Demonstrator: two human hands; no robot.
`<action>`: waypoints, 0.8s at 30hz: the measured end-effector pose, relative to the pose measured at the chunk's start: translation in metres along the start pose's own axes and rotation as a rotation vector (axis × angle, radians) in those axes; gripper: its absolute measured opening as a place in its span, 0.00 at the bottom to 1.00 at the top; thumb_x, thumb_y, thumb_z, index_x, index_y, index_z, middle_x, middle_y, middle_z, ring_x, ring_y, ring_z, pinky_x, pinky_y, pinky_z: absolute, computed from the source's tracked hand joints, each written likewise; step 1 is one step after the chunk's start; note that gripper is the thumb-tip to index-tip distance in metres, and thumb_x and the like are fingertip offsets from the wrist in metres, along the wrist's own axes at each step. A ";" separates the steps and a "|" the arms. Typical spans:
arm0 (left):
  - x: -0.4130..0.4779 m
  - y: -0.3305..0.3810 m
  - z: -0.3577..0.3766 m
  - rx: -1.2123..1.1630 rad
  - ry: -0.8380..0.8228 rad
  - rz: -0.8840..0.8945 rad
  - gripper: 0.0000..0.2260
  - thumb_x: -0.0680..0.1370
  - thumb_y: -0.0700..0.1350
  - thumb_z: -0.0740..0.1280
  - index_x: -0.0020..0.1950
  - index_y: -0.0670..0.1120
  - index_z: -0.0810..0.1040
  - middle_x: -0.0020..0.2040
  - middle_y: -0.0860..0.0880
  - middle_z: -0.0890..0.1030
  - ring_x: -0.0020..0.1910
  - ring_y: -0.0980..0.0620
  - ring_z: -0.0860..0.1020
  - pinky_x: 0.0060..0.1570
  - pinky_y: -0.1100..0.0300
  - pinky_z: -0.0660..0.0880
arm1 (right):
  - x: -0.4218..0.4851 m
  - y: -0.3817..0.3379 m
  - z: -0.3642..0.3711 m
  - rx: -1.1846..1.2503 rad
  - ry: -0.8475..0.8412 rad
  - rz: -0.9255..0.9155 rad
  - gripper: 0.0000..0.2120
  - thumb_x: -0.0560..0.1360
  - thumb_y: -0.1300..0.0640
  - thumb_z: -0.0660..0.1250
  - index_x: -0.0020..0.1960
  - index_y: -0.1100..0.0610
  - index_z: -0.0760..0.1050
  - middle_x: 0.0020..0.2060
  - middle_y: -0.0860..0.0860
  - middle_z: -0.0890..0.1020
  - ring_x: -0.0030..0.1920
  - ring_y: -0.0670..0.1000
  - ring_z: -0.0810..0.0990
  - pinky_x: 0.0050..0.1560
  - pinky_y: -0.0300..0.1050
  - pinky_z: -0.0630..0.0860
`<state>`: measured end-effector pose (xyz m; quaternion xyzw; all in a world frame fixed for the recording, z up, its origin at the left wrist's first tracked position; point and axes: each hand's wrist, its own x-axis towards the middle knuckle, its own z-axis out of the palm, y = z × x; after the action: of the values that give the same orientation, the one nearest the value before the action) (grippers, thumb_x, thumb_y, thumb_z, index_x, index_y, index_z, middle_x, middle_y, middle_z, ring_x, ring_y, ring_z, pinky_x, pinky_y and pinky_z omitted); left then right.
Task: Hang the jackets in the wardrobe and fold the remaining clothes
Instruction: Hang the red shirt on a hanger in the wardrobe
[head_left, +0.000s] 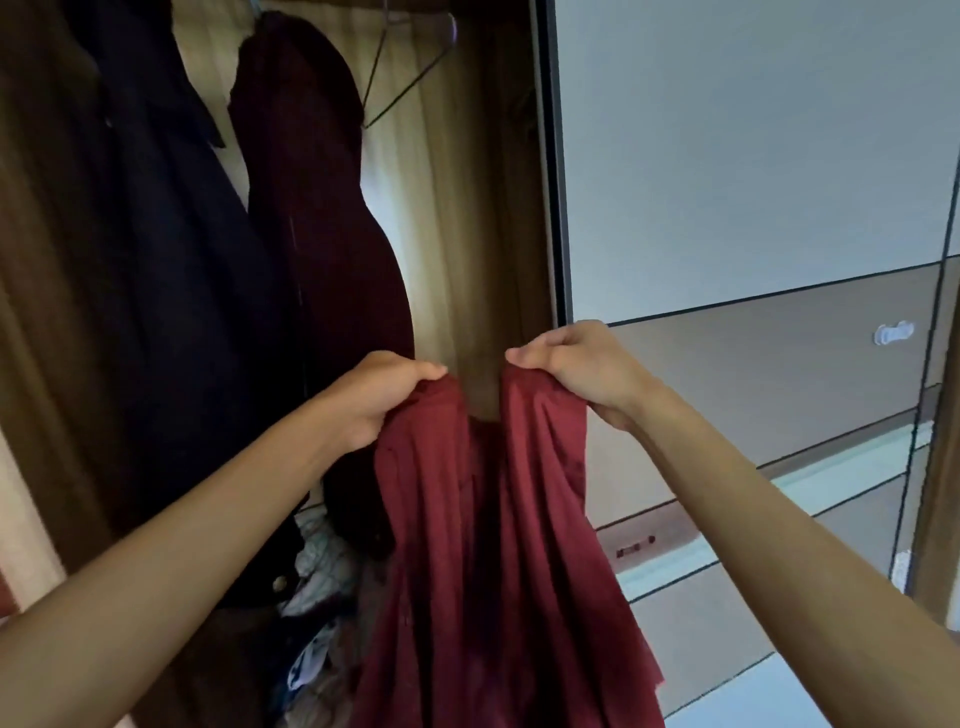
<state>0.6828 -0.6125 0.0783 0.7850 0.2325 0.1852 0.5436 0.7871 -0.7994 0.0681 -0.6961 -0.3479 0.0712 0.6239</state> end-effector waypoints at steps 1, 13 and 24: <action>0.001 0.004 0.003 -0.002 0.008 0.012 0.12 0.79 0.47 0.70 0.56 0.39 0.82 0.48 0.43 0.85 0.48 0.45 0.84 0.51 0.53 0.81 | 0.007 -0.008 0.011 0.021 -0.031 -0.008 0.05 0.75 0.62 0.73 0.45 0.65 0.84 0.31 0.49 0.83 0.32 0.44 0.80 0.35 0.35 0.77; 0.034 0.038 -0.041 -0.315 0.046 0.125 0.06 0.81 0.43 0.67 0.50 0.41 0.82 0.37 0.48 0.85 0.33 0.54 0.83 0.38 0.62 0.81 | 0.087 -0.059 0.061 0.403 -0.219 -0.012 0.21 0.84 0.52 0.60 0.61 0.71 0.75 0.48 0.67 0.84 0.47 0.60 0.87 0.40 0.46 0.85; 0.077 0.112 -0.103 -0.520 0.189 0.304 0.13 0.80 0.34 0.60 0.37 0.43 0.72 0.24 0.50 0.75 0.17 0.57 0.73 0.22 0.66 0.74 | 0.209 -0.135 0.054 0.420 -0.043 -0.077 0.29 0.81 0.46 0.64 0.76 0.58 0.60 0.60 0.70 0.76 0.48 0.62 0.86 0.48 0.52 0.84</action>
<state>0.7086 -0.5241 0.2216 0.6248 0.1068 0.3895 0.6682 0.8610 -0.6383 0.2507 -0.5352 -0.3648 0.1331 0.7501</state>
